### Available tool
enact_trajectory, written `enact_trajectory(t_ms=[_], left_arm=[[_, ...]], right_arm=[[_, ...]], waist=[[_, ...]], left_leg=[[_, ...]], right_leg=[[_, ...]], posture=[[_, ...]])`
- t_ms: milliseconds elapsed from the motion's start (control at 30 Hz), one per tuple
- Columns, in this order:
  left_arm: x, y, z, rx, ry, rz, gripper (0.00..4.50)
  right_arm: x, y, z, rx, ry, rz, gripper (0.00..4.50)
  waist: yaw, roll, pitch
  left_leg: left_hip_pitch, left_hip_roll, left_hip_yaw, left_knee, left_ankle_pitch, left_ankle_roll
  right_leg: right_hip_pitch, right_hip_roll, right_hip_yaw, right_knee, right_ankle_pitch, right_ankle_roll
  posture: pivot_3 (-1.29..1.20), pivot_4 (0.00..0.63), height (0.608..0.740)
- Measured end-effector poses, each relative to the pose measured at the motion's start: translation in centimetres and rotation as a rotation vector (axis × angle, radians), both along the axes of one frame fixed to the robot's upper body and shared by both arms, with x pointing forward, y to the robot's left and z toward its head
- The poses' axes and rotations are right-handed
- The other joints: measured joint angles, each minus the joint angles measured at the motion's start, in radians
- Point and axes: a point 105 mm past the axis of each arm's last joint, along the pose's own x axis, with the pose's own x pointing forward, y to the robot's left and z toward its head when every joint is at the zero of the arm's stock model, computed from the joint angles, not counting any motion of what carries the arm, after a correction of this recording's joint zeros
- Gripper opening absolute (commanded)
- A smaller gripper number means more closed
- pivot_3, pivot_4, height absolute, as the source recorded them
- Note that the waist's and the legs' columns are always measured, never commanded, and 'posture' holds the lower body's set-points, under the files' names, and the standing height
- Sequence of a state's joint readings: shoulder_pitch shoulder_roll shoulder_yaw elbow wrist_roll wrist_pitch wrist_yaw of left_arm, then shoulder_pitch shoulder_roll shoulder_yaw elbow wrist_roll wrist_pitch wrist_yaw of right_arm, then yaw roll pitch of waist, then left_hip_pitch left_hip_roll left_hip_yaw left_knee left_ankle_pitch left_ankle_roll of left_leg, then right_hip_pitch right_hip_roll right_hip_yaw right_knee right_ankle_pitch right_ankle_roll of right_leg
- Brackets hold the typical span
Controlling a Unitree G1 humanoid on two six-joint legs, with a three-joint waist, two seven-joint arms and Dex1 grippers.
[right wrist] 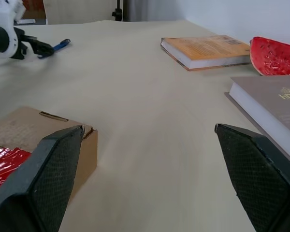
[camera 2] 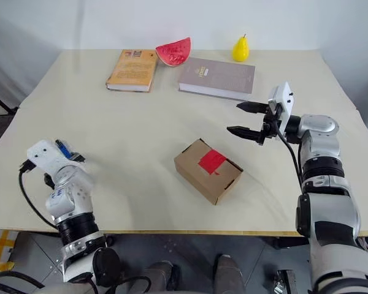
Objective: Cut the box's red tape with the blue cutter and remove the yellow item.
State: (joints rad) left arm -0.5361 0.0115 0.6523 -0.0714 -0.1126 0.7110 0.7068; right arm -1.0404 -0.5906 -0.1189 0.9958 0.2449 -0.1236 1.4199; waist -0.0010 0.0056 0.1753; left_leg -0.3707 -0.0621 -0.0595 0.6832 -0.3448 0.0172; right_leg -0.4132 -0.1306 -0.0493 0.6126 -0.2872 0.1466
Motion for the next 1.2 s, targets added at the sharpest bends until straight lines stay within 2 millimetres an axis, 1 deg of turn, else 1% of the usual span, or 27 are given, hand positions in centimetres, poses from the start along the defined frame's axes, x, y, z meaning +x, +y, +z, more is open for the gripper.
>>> enact_trajectory(t_ms=[100, 233, 333, 367, 433, 500, 533, 600, 733, 967, 1033, 1100, 1200], left_arm=[[-1.8, 1.1, -0.4, -0.004, 0.016, 0.046, 4.49], [-3.7, 2.0, -0.5, -0.010, 0.021, 0.091, 4.49], [-4.3, 2.3, -0.6, 0.000, 0.033, 0.094, 4.49], [-4.2, 2.4, -0.4, 0.021, 0.043, 0.077, 4.49], [-3.5, 2.9, 0.7, 0.086, 0.052, 0.025, 4.49], [-2.8, 2.9, 1.7, 0.118, 0.039, -0.010, 4.49], [-2.4, 2.9, 1.8, 0.123, 0.046, -0.035, 4.49], [-1.7, 3.2, 1.6, 0.130, 0.080, -0.083, 4.49], [-1.0, 4.1, 1.1, 0.129, 0.115, -0.138, 4.49], [0.2, 4.7, 1.4, 0.118, 0.142, -0.273, 4.49], [0.4, 4.5, 1.3, 0.108, 0.154, -0.319, 4.49], [0.6, 3.9, 0.8, 0.098, 0.182, -0.367, 4.49], [0.4, 3.6, 0.8, 0.096, 0.196, -0.402, 4.49]], right_arm=[[0.0, -0.2, -0.3, -0.001, 0.007, -0.005, 4.50], [0.0, -0.2, -0.3, -0.002, 0.007, -0.008, 4.50], [0.0, -0.2, -0.3, -0.003, 0.006, -0.013, 4.50], [0.0, -0.2, -0.3, -0.004, 0.006, -0.015, 4.50], [0.1, -0.3, -0.3, -0.010, 0.008, -0.021, 4.50], [0.1, -0.3, -0.4, -0.012, 0.008, -0.024, 4.50], [0.1, -0.2, -0.4, -0.012, 0.008, -0.024, 4.50], [0.2, -0.1, -0.4, -0.009, 0.010, -0.022, 4.50], [0.2, -0.1, -0.4, -0.008, 0.010, -0.025, 4.50], [0.3, -0.1, -0.4, -0.007, 0.008, -0.036, 4.50], [0.3, -0.2, -0.4, -0.007, 0.010, -0.040, 4.50], [0.2, -0.5, -0.7, -0.010, 0.017, -0.048, 4.50], [0.2, -0.7, -0.9, -0.010, 0.026, -0.058, 4.50]], waist=[[0.002, 0.000, 0.000], [0.002, 0.000, 0.000], [0.002, 0.000, 0.000], [0.002, 0.000, 0.000], [0.001, 0.000, 0.000], [0.001, 0.000, 0.000], [0.001, 0.000, 0.000], [0.000, 0.000, 0.000], [-0.004, 0.000, 0.000], [-0.004, 0.000, 0.000], [-0.004, 0.001, -0.001], [-0.003, 0.001, -0.001], [-0.004, 0.002, -0.001]], left_leg=[[0.000, 0.000, 0.000, 0.000, 0.000, 0.000], [0.000, 0.000, 0.000, 0.000, 0.000, 0.000], [0.000, 0.000, 0.000, 0.000, 0.000, 0.000], [0.000, 0.000, 0.000, 0.000, 0.000, 0.000], [0.000, 0.000, 0.000, 0.000, 0.000, 0.000], [0.000, 0.000, 0.000, 0.000, 0.000, 0.000], [0.000, -0.001, 0.000, 0.000, 0.000, 0.000], [0.000, 0.000, 0.000, 0.000, 0.000, 0.000], [0.000, 0.000, 0.000, 0.000, 0.000, 0.000], [0.002, 0.000, 0.000, 0.001, 0.000, 0.000], [0.002, -0.001, 0.000, 0.001, 0.000, 0.000], [0.003, -0.001, 0.000, 0.001, 0.000, 0.000], [0.003, -0.001, 0.000, 0.001, 0.000, 0.000]], right_leg=[[0.000, 0.000, 0.000, 0.000, 0.000, 0.000], [0.000, 0.000, 0.000, 0.000, 0.000, 0.000], [0.000, 0.000, 0.000, 0.000, 0.000, 0.000], [0.000, 0.000, 0.000, 0.000, 0.000, 0.000], [0.000, 0.000, 0.000, 0.001, 0.000, 0.000], [0.000, 0.000, 0.000, 0.001, 0.000, 0.000], [0.000, 0.000, 0.000, 0.001, 0.000, 0.000], [0.000, 0.000, 0.000, 0.001, 0.000, 0.000], [0.000, 0.000, 0.000, 0.001, 0.000, 0.000], [0.000, -0.001, 0.000, 0.005, 0.000, 0.000], [0.000, -0.001, 0.000, 0.005, 0.000, 0.000], [0.000, -0.001, 0.001, 0.006, 0.000, 0.000], [0.000, -0.001, 0.001, 0.006, 0.000, 0.000]], posture=[[0.00, 0.150, 0.740], [0.00, 0.150, 0.740], [0.00, 0.150, 0.740], [0.00, 0.150, 0.740], [0.00, 0.150, 0.740], [0.00, 0.150, 0.740], [0.00, 0.150, 0.740], [0.00, 0.150, 0.740], [0.00, 0.150, 0.740], [0.00, 0.150, 0.740], [0.00, 0.150, 0.740], [0.00, 0.150, 0.740], [0.00, 0.150, 0.740]])
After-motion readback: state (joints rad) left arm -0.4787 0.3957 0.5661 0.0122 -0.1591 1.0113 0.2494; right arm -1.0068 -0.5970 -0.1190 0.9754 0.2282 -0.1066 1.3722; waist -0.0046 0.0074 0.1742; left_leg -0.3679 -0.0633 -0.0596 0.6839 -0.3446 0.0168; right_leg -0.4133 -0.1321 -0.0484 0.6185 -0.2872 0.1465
